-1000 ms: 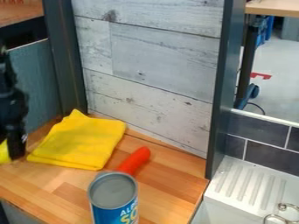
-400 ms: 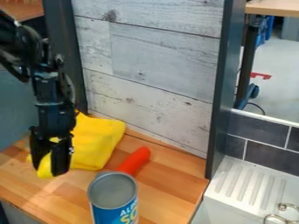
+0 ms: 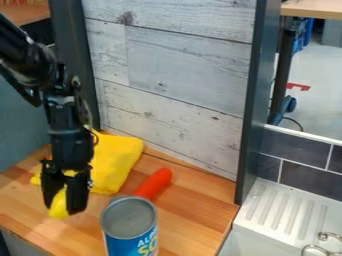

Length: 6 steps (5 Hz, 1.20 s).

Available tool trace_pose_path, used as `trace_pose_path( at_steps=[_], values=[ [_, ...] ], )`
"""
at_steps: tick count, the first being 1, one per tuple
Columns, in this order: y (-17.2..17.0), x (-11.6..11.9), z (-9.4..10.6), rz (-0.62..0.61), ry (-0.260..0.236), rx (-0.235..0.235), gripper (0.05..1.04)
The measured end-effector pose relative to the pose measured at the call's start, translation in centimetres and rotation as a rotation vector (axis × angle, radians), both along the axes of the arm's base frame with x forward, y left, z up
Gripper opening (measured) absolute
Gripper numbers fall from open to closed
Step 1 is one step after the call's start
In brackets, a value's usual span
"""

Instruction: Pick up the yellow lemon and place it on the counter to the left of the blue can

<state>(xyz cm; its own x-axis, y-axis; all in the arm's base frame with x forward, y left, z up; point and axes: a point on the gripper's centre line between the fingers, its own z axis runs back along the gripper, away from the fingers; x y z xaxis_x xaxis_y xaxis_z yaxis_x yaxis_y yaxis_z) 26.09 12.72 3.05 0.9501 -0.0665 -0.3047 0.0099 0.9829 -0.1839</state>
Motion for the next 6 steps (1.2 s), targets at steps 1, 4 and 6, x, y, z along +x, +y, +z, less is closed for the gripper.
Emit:
trace_pose_path(
  at_steps=[1,4,6],
  values=[
    [-0.7,0.0,-1.1,0.008,0.032,-0.013,0.806],
    [-2.4,0.3,-2.5,0.024,0.057,-0.01,0.806],
    [-2.3,0.3,-2.6,0.04,0.071,-0.014,0.853]
  ],
)
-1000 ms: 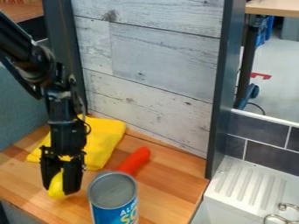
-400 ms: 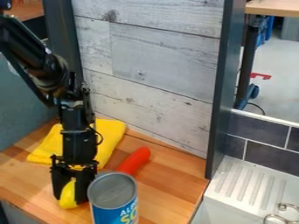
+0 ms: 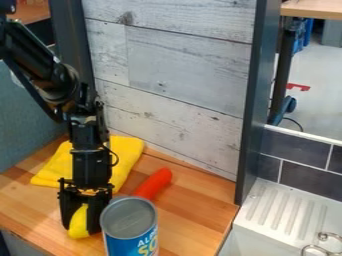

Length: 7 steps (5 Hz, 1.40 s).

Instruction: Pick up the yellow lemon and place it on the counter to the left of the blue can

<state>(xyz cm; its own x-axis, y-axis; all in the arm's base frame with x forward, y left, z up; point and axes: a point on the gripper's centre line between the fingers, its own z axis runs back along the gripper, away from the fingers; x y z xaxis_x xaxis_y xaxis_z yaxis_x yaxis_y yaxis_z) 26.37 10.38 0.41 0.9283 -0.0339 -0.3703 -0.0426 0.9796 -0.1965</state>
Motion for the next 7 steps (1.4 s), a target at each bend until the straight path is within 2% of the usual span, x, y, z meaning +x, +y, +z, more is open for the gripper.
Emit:
trace_pose_path(
  at_steps=[1,2,3,4,5,6,7],
  values=[
    [0.0,0.0,0.2,-0.009,0.01,-0.002,0.999],
    [-0.7,0.0,0.5,-0.059,0.022,-0.004,1.0],
    [-0.7,0.6,2.9,-0.093,-0.072,0.015,1.0],
    [-0.5,0.1,5.0,-0.112,-0.182,-0.015,1.0],
    [0.5,-0.7,7.4,-0.099,-0.27,0.009,1.0],
    [1.0,-1.1,9.0,-0.111,-0.307,0.078,1.0],
    [1.8,-0.9,9.6,-0.127,-0.338,0.134,1.0]
  ],
)
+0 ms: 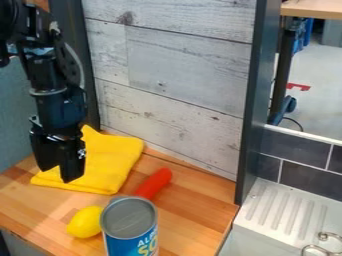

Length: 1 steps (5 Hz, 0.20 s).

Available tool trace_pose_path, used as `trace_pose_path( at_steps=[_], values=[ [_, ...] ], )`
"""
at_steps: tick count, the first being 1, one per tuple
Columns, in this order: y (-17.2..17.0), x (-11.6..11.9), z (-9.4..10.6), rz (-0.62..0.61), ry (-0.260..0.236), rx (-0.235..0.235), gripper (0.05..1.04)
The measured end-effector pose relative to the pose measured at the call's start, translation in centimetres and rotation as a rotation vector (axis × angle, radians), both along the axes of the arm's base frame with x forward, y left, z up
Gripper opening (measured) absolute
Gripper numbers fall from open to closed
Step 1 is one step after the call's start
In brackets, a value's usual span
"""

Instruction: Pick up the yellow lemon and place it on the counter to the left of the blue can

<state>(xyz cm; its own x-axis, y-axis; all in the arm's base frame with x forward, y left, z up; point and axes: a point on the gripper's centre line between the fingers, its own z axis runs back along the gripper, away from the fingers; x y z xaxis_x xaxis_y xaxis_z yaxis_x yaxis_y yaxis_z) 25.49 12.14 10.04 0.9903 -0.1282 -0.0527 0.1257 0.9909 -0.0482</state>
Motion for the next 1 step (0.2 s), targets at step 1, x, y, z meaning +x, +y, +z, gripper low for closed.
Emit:
trace_pose_path(
  at_steps=[1],
  values=[
    [0.15,0.31,-0.02,0.032,-0.018,0.011,1.0]
  ],
)
